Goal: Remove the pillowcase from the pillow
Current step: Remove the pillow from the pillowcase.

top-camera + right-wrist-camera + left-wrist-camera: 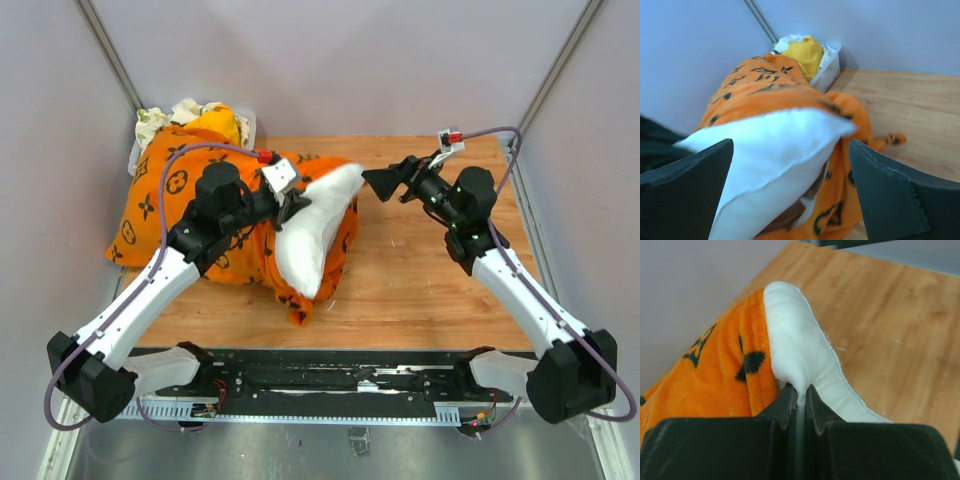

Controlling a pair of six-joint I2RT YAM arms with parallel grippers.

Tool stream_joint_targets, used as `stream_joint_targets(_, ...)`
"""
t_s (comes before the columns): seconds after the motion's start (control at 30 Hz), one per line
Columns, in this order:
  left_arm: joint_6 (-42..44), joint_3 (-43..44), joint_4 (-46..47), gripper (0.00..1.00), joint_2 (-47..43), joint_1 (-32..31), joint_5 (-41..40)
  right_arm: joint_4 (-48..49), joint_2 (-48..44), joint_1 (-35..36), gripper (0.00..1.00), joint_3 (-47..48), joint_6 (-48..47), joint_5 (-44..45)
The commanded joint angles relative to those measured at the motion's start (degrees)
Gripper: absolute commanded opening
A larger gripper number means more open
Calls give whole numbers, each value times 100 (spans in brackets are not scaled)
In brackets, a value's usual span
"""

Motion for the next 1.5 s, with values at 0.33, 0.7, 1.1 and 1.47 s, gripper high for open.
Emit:
stream_joint_targets(0.33,642,-480,159,0,-1021,-246,2242,-1380,1266,128,86,1658,-1591,-2648)
stream_joint_targets(0.7,692,-650,125,0,-1350,-245,2843,-1919,1800,433,74,2005,-2334,-3735)
stream_joint_targets(1.1,466,-885,385,0,-1316,-437,3155,-1795,2464,717,1,2424,-2399,-3796)
stream_joint_targets(1.47,740,-821,708,0,-1405,-1576,4111,-1302,3892,718,1,3182,-1701,-1920)
